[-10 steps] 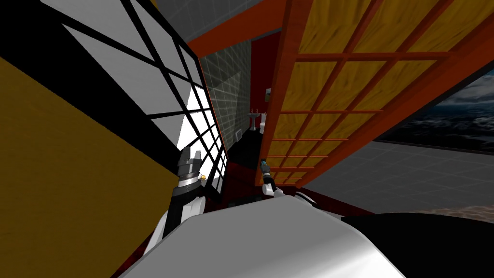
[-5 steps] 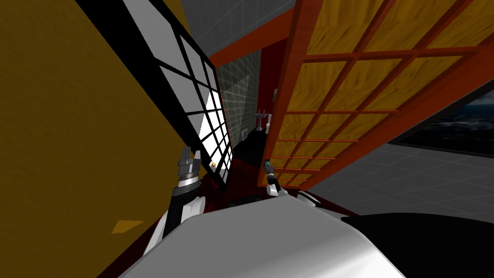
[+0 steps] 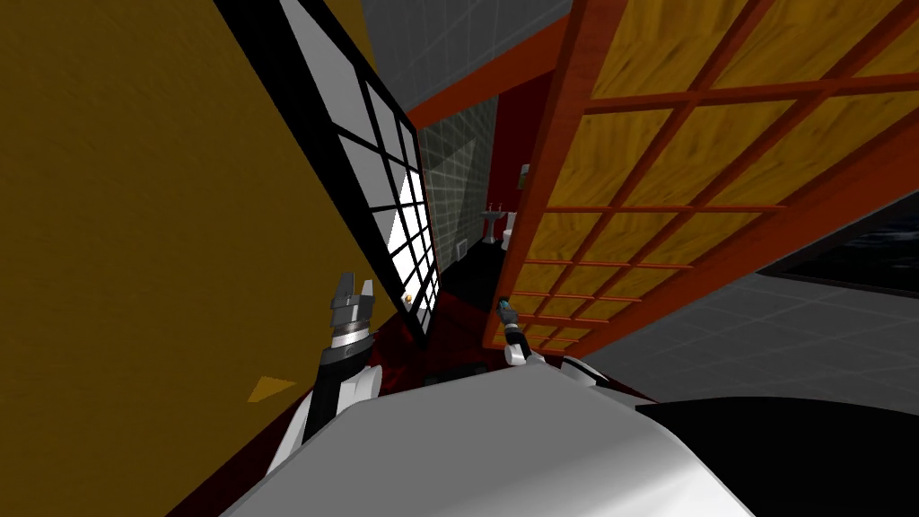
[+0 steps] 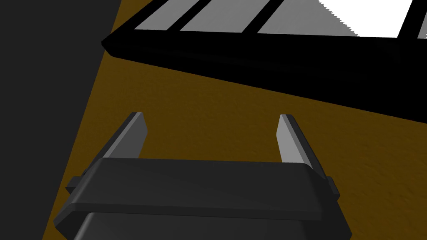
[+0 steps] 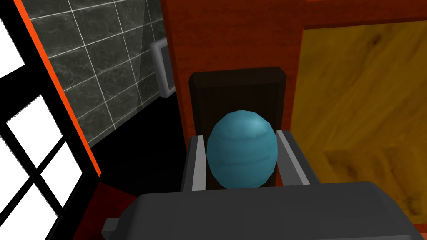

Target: Pull the door open

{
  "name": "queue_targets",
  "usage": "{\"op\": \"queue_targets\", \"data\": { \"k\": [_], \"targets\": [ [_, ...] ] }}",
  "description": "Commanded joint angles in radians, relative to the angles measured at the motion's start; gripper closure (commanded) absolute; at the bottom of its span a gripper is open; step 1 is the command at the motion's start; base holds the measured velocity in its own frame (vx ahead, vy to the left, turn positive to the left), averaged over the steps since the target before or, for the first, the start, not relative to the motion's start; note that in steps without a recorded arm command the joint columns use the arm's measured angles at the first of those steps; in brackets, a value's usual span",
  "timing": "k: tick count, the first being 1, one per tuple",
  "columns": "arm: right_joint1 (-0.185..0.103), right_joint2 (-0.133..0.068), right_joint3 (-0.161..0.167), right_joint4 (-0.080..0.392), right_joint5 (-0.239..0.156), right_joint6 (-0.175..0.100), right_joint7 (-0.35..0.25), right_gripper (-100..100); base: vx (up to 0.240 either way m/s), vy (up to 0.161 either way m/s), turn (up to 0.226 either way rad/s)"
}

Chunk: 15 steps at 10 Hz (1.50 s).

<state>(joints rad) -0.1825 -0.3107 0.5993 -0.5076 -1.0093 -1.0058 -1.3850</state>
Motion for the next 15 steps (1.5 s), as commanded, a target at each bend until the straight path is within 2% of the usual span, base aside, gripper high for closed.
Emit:
{"op": "queue_targets", "data": {
  "k": [1, 2, 3, 4, 8, 9, 10, 11, 12, 15],
  "targets": [
    [0.006, -0.016, 0.012, -0.002, -0.001, 0.000, -0.028, 100, -0.044, 0.047, 0.142],
    [0.011, -0.039, 0.018, 0.003, -0.005, -0.005, -0.053, 100, -0.028, 0.060, 0.082],
    [0.011, -0.039, 0.018, 0.003, -0.005, -0.005, -0.053, 100, -0.015, 0.051, 0.028],
    [0.019, -0.067, 0.025, 0.009, -0.011, -0.011, -0.085, 100, -0.001, 0.063, 0.073],
    [0.032, -0.120, 0.038, 0.021, -0.021, -0.023, -0.144, 100, 0.018, 0.058, 0.022],
    [0.033, -0.124, 0.039, 0.022, -0.021, -0.024, -0.149, 100, 0.020, 0.042, -0.010],
    [0.037, -0.139, 0.042, 0.026, -0.024, -0.027, -0.165, 100, 0.029, 0.041, -0.003],
    [0.042, -0.133, 0.039, 0.019, -0.024, -0.021, -0.151, 100, 0.015, 0.016, -0.017],
    [0.046, -0.145, 0.063, 0.013, -0.016, -0.029, -0.169, 100, -0.137, -0.061, 0.046],
    [0.050, -0.166, 0.106, -0.003, 0.001, -0.042, -0.196, 100, -0.225, -0.015, 0.056]
  ]
}}
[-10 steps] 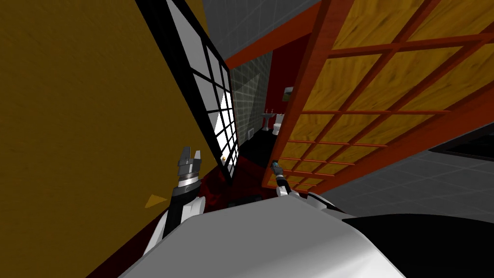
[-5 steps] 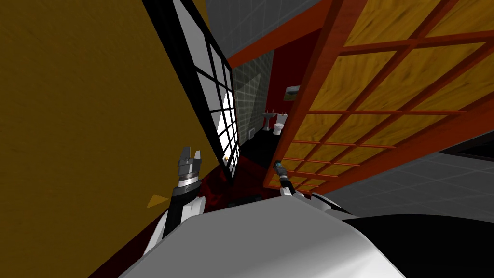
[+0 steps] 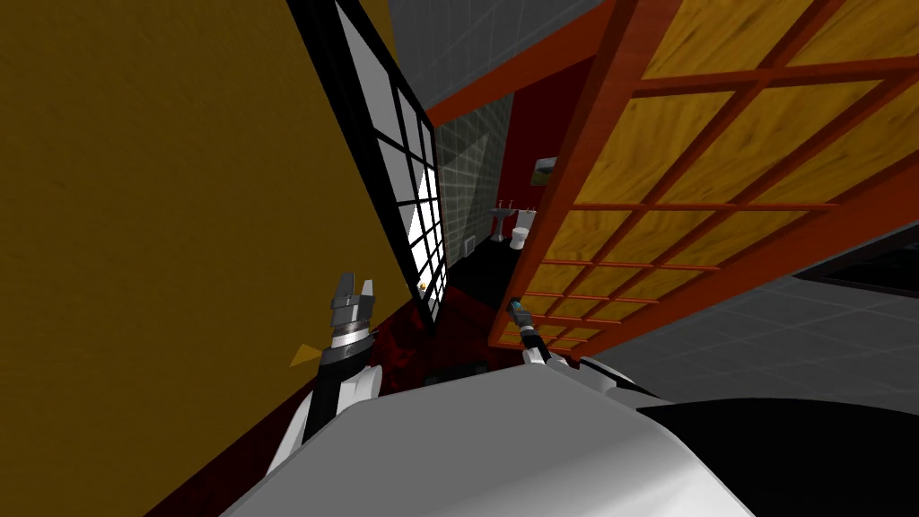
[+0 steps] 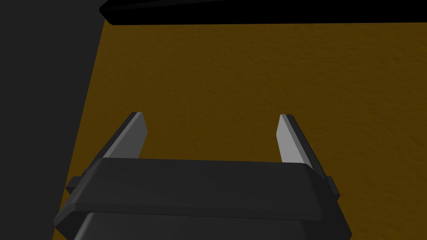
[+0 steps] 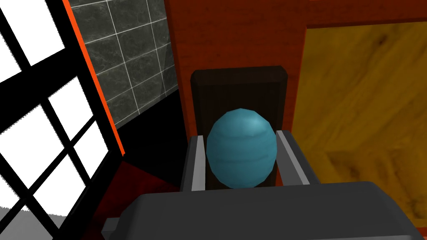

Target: Pull the door open

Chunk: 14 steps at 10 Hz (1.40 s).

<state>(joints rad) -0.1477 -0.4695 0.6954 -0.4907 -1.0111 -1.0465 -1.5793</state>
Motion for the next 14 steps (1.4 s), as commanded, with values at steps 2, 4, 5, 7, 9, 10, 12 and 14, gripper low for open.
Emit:
{"op": "queue_targets", "data": {
  "k": [2, 4, 5, 7, 9, 10, 12, 14],
  "targets": [
    [0.017, -0.014, 0.025, -0.025, 0.008, -0.006, -0.012, 100, -0.183, -0.032, 0.026],
    [0.021, -0.030, 0.060, -0.037, 0.022, -0.017, -0.033, 100, -0.195, -0.055, 0.054],
    [0.023, -0.039, 0.079, -0.044, 0.029, -0.023, -0.045, 100, -0.208, -0.040, 0.054],
    [0.030, -0.046, 0.099, -0.051, 0.037, -0.031, -0.055, 100, -0.129, -0.019, 0.042],
    [0.036, -0.058, 0.120, -0.058, 0.046, -0.045, -0.068, 100, -0.211, -0.046, 0.068],
    [0.040, -0.067, 0.136, -0.063, 0.052, -0.055, -0.077, 100, -0.198, -0.042, 0.058],
    [0.048, -0.083, 0.165, -0.072, 0.063, -0.074, -0.095, 100, -0.176, -0.057, 0.051],
    [0.053, -0.096, 0.187, -0.079, 0.072, -0.088, -0.109, 100, -0.171, -0.067, 0.045]
  ]
}}
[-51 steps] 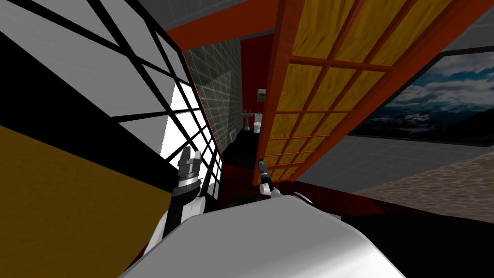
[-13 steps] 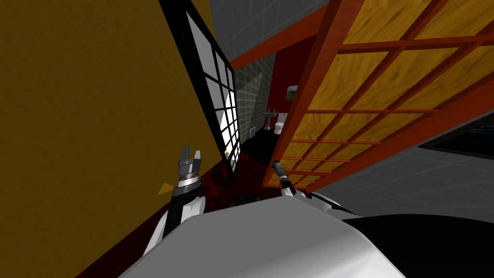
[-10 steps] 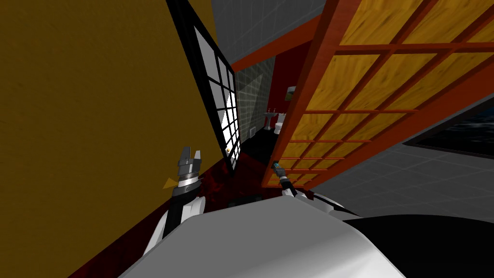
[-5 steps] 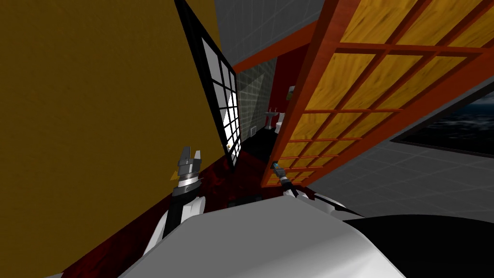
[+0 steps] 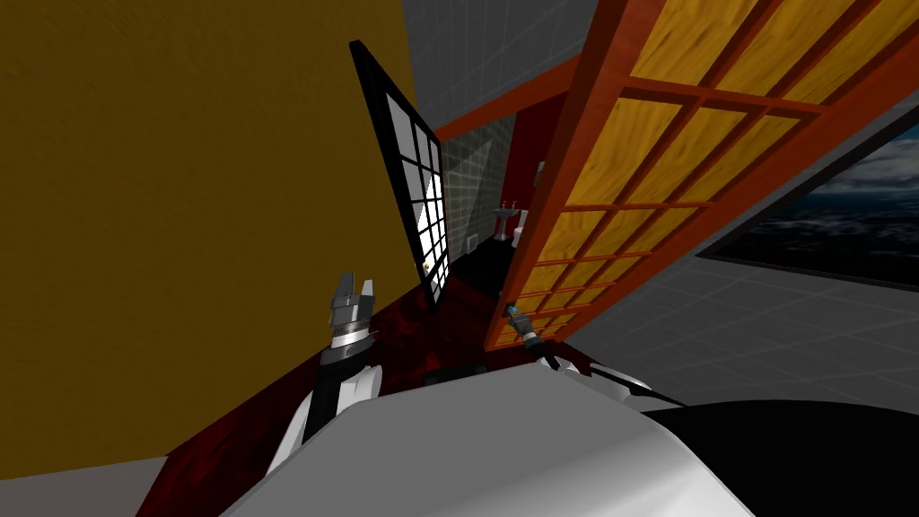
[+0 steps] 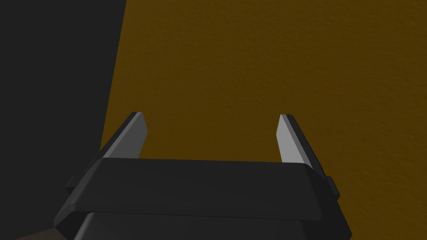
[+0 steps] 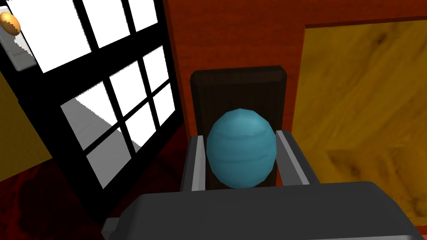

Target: Pull the door open

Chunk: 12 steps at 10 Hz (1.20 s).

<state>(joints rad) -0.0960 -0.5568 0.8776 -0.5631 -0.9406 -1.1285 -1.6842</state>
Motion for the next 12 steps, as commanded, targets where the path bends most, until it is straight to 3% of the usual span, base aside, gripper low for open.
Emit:
{"op": "queue_targets", "data": {
  "k": [1, 8, 10, 11, 12],
  "targets": [
    [0.000, 0.000, 0.000, 0.000, 0.000, 0.000, 0.000, 100, -0.087, -0.030, 0.018],
    [0.035, -0.044, 0.064, 0.023, 0.038, -0.094, -0.074, 100, -0.194, -0.061, 0.125],
    [0.042, -0.053, 0.077, 0.029, 0.046, -0.114, -0.089, 100, -0.194, -0.081, 0.101],
    [0.040, -0.049, 0.075, 0.027, 0.044, -0.102, -0.085, 100, -0.085, -0.031, 0.023],
    [0.050, -0.053, 0.091, 0.035, 0.044, -0.124, -0.094, 100, -0.105, -0.016, 0.122]
  ]
}}
